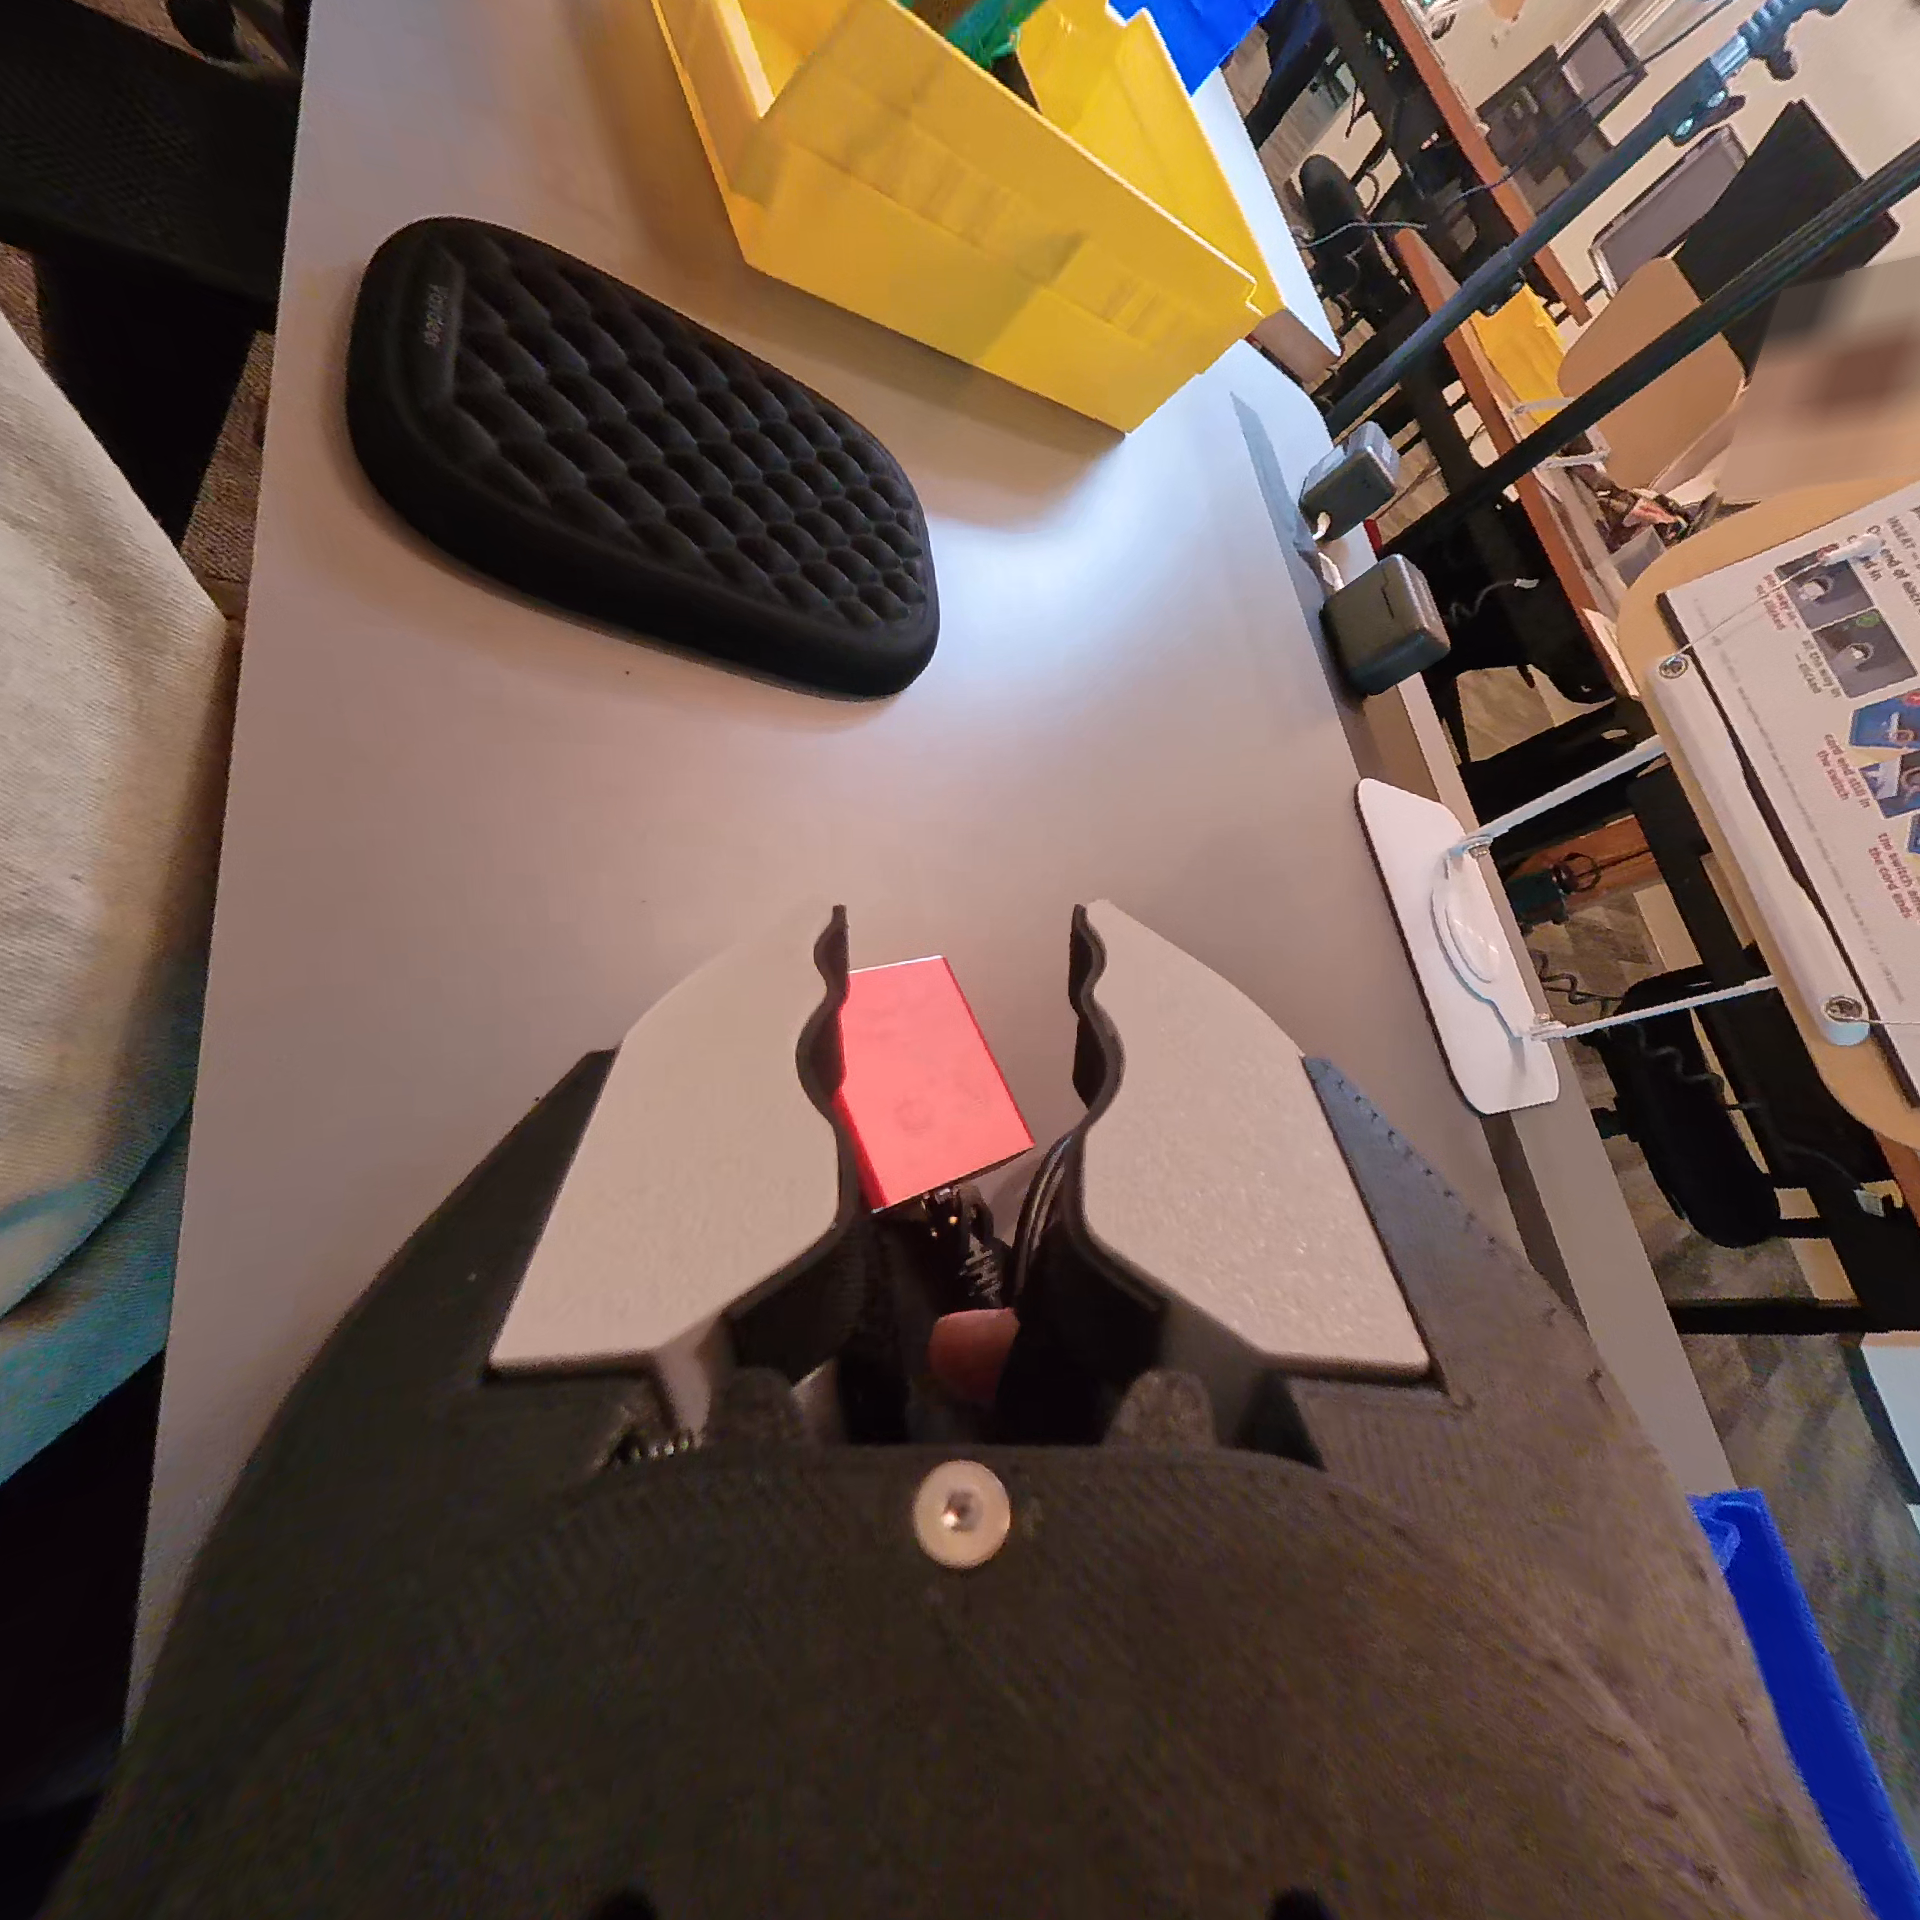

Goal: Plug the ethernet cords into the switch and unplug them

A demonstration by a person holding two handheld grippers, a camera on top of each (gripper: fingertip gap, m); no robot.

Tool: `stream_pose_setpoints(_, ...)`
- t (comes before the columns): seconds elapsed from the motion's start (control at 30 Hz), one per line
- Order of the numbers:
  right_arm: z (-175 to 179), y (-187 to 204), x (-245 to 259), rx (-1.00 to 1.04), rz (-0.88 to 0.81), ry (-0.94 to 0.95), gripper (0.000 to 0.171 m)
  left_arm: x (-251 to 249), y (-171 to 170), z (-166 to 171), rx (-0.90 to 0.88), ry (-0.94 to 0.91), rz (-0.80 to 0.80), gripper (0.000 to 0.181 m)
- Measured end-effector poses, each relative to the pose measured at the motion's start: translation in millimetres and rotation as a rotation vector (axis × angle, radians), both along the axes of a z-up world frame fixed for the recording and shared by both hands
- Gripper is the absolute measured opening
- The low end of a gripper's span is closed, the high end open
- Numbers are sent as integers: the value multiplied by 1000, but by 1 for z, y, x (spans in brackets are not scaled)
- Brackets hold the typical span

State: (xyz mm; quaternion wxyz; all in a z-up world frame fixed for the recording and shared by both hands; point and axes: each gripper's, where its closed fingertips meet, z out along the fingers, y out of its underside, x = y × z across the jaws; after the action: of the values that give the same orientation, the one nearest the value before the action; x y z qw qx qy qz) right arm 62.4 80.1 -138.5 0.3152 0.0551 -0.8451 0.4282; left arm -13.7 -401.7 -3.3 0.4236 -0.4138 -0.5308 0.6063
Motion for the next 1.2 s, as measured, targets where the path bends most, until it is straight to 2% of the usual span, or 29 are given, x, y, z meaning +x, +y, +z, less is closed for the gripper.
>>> stream_pose_setpoints(0.1,0,0,-1,3,-3,-1,42,-1,0,-7,94,9,-71,4)
stream_pose_setpoints(0.3,2,-6,-1,-31,1,3,41,5,12,-10,62,-2,-83,6)
stream_pose_setpoints(0.43,22,-29,4,-168,42,38,42,9,55,-3,73,47,-199,5)
stream_pose_setpoints(0.53,48,-55,16,-383,110,37,42,13,96,8,49,103,-298,5)
stream_pose_setpoints(0.67,80,-86,36,-724,246,-214,43,21,151,25,-12,239,-402,4)
stream_pose_setpoints(0.77,94,-95,32,-864,252,-281,47,26,185,28,-29,290,-426,5)
stream_pose_setpoints(0.97,113,-101,25,-789,161,125,47,25,245,17,61,261,-584,5)
stream_pose_setpoints(1.2,127,-102,34,-734,162,357,34,20,272,2,124,212,-680,5)
